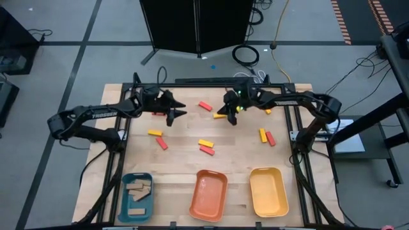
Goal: Sort blocks
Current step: Put the top left orange block into the orange bin
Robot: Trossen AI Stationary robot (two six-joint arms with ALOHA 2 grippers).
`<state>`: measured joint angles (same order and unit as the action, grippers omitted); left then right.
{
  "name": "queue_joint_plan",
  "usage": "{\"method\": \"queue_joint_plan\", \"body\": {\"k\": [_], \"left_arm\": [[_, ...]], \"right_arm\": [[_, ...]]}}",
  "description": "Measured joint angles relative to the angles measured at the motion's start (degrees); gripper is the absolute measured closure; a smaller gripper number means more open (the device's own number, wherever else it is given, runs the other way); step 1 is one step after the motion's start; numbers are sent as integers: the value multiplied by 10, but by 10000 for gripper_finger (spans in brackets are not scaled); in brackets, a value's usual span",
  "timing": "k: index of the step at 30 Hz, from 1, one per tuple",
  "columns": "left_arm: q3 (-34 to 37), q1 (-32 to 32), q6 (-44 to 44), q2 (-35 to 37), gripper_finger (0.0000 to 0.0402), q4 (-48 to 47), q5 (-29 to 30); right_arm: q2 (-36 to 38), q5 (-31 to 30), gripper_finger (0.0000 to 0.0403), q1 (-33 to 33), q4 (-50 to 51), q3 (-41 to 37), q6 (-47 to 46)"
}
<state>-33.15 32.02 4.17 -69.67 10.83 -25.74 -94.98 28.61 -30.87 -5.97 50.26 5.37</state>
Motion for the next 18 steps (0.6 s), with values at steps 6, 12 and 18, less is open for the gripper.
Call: {"method": "queue_joint_plan", "body": {"k": [6,12,18], "left_arm": [[-18,-66,-39,0,207,-118,62],[-104,-126,-92,0,207,-365,141],[-220,-72,-123,-30,207,-546,283]], "right_arm": [[-5,-13,403,48,3,0,-2],[-3,-16,403,79,10,0,-14],[-3,-19,403,101,0,0,-2]]}}
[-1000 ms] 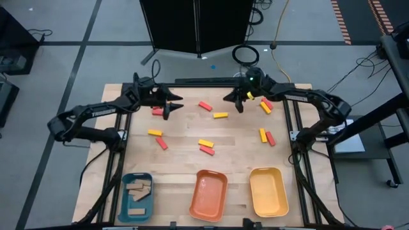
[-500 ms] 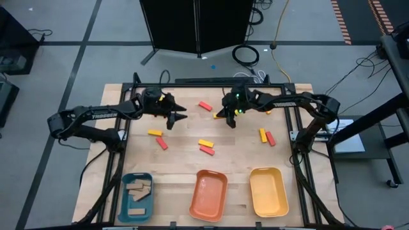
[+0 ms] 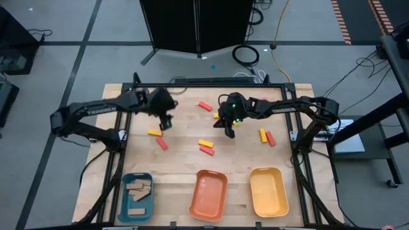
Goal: Sort blocks
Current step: Put the top left orange block into the orange bin
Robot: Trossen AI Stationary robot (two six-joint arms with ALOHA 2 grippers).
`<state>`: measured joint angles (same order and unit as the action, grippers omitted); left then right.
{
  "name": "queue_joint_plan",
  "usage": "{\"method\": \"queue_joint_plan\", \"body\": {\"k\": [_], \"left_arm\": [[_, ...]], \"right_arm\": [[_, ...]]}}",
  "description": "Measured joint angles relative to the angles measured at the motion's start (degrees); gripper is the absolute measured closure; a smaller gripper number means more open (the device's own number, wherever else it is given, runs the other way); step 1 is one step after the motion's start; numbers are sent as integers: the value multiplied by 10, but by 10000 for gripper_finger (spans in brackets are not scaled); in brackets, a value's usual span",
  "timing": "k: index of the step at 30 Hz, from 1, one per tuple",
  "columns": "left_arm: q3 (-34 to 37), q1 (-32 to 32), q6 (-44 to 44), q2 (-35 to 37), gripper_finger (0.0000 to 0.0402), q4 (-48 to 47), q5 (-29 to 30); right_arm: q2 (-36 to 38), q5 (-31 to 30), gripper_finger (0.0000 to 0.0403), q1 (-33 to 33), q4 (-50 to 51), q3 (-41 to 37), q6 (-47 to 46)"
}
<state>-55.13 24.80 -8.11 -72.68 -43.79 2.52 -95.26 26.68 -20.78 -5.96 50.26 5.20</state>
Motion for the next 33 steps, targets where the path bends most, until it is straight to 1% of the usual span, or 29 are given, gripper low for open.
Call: {"method": "queue_joint_plan", "body": {"k": [2,4,6,8,13,17,22,29,33], "left_arm": [[-19,45,-17,-29,207,-48,1],[-22,86,-37,-61,207,-69,-7],[-22,115,-50,-97,207,-83,-21],[-22,127,-63,-133,207,-87,-21],[-22,114,-84,-195,207,-89,42],[-22,96,-104,-222,207,-91,99],[-22,84,-124,-235,207,-77,110],[-22,85,-160,-236,207,-72,112],[-22,86,-181,-245,207,-53,112]], "right_arm": [[0,0,403,6,-3,0,0],[0,0,403,13,-2,0,3],[0,0,403,20,2,0,13],[0,0,403,26,4,0,18],[0,0,403,33,2,0,19],[0,0,403,33,3,0,21],[0,1,403,33,3,0,42],[0,1,403,33,3,0,64],[0,1,403,33,2,0,66]]}}
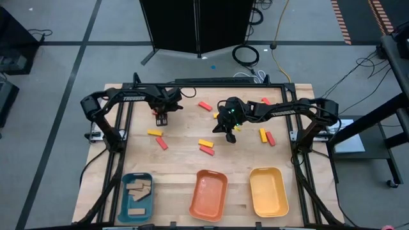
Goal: Sort blocks
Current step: Put the top left orange block into the orange bin
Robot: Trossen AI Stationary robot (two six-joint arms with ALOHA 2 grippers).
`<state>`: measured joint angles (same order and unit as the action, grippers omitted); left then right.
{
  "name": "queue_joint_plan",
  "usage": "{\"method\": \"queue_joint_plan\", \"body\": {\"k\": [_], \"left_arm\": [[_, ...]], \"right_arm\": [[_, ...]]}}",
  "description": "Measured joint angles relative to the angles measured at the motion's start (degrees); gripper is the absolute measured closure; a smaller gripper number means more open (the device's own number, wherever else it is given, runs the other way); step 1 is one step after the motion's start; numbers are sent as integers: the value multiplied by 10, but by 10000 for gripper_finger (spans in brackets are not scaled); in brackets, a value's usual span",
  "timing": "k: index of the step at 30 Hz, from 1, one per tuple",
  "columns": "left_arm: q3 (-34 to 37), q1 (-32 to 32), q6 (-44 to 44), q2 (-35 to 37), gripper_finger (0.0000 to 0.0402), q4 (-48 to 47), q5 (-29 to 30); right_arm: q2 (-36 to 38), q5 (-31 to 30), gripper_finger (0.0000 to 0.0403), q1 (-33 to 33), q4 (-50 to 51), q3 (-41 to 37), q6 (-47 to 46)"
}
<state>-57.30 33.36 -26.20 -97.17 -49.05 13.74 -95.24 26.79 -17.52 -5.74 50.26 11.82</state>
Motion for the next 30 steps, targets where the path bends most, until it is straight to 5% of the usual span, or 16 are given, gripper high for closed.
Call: {"method": "queue_joint_plan", "body": {"k": [14,22,30], "left_arm": [[-3,-1,-42,-70,214,-4,1],[-23,0,-28,-60,323,-27,-10],[-100,-17,31,-40,342,-90,-242]], "right_arm": [[0,2,403,0,0,0,9],[0,2,403,0,0,0,13],[0,1,403,-4,3,0,16]]}}
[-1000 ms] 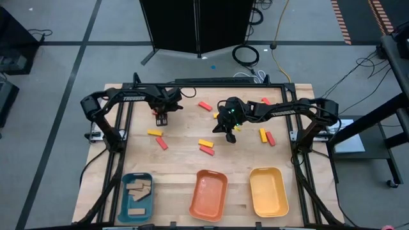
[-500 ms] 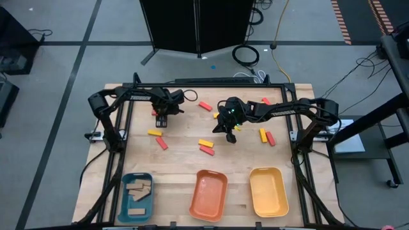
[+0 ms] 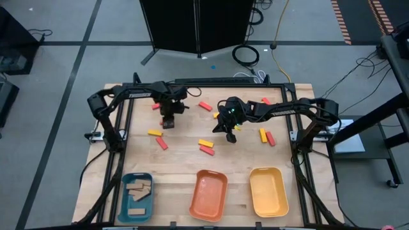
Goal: Sort blocks
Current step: Put the top left orange block into the orange bin
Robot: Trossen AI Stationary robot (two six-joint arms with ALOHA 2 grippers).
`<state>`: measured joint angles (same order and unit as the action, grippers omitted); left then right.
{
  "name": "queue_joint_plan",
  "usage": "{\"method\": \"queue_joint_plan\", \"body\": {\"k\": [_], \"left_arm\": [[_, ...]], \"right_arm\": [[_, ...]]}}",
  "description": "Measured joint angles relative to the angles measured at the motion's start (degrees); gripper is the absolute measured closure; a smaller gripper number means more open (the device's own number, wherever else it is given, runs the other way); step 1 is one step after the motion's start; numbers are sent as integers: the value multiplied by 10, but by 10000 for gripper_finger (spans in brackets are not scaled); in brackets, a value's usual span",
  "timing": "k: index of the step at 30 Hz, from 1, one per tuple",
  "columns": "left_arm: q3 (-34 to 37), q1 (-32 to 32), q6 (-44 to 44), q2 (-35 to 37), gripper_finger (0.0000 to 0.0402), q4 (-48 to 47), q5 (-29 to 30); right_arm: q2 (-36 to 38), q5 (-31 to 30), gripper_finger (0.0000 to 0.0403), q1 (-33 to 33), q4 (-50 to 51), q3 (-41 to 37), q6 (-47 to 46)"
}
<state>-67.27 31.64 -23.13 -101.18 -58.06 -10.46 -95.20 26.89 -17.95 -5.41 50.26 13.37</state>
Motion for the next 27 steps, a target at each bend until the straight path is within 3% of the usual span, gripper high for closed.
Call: {"method": "queue_joint_plan", "body": {"k": [6,9,12,16,20,27], "left_arm": [[-2,-58,5,72,359,30,-206],[-2,-96,29,108,386,79,-241],[-2,-133,40,129,400,110,-183],[-2,-149,70,135,383,157,-26],[-2,-145,77,125,366,206,81],[-2,-90,7,78,313,259,60]], "right_arm": [[0,-2,403,-13,10,0,-1],[0,-2,403,-17,10,0,-6],[0,-2,403,-18,10,0,-6],[0,-2,403,-19,9,0,-8],[0,-2,403,-19,8,0,-21],[2,-2,403,-19,18,0,-22]]}}
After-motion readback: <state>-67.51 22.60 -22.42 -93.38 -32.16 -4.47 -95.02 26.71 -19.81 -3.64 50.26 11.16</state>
